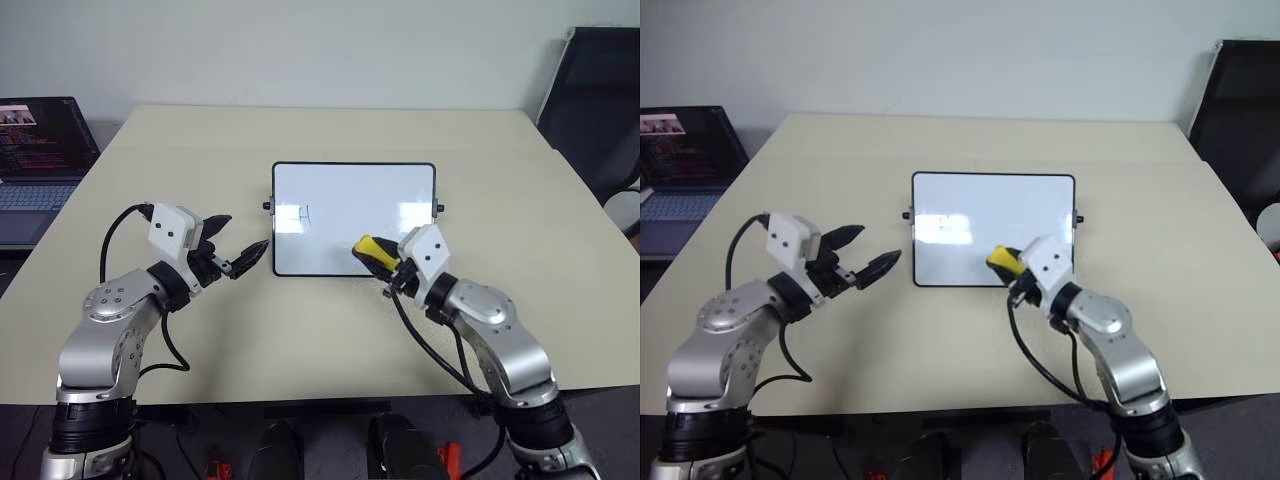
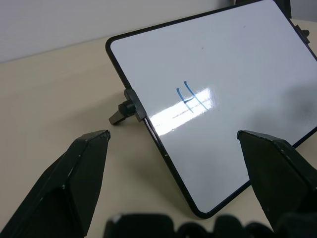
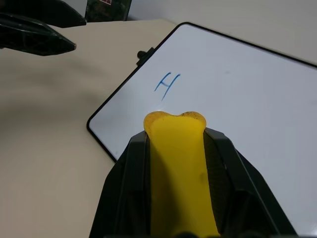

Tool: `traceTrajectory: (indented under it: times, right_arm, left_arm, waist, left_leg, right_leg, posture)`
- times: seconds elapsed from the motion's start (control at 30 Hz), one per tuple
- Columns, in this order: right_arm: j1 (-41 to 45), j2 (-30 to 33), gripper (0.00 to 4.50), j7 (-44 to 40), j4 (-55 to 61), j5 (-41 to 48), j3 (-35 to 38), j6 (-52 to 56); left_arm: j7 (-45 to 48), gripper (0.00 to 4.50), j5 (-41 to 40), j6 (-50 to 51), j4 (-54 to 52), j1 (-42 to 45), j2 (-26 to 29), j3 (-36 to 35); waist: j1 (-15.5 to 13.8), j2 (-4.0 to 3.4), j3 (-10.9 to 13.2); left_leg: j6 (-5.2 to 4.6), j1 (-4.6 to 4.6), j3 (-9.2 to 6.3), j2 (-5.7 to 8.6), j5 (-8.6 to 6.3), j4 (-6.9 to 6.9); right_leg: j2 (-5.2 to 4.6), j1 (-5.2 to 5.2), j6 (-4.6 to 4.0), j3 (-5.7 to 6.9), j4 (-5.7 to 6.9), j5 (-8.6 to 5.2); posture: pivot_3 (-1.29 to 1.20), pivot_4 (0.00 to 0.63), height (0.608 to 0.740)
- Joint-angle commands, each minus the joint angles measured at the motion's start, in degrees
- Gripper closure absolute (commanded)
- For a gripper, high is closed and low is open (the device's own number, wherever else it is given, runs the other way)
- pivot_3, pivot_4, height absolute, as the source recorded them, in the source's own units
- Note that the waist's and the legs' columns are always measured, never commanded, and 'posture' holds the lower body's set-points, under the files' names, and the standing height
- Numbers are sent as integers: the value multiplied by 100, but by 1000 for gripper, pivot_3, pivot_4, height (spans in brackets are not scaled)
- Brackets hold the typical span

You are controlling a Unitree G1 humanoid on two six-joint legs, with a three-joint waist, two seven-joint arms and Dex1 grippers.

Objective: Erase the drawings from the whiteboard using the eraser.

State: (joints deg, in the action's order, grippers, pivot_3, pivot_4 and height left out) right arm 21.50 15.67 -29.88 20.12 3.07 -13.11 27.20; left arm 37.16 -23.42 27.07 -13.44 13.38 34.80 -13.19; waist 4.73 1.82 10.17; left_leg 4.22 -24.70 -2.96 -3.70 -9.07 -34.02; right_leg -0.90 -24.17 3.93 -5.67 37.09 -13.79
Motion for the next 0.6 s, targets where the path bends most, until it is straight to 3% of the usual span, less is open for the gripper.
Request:
traceTrajectory:
  times: [0.03, 0.3, 0.6]
  right_arm:
    - [728, -111, 3381, 48, -600, -448, -442, -501]
    - [2771, -524, 3382, -225, -3166, -1208, -1213, -1302]
    - [3991, -1001, 3383, 233, -5612, -1400, -923, -1966]
  left_arm:
    - [-23, 0, 89, -94, -32, 152, 87, 40]
    - [28, 0, 209, -158, 91, 219, 101, 169]
    - [18, 0, 199, -151, -51, 107, -25, 298]
  waist:
    - [4, 0, 0]
    - [4, 0, 0]
    - [-2, 0, 2]
  left_leg:
    - [0, 1, 0, 0, 0, 0]
    - [0, 0, -1, -1, 0, 4]
    - [0, -4, -3, -1, 0, 6]
  right_leg:
    - [1, 0, 0, 0, 1, 0]
    - [2, 1, 7, 2, 0, 3]
    - [3, -1, 25, 5, 3, 9]
  posture:
    - [0, 150, 740]
    - [0, 150, 740]
    - [0, 150, 740]
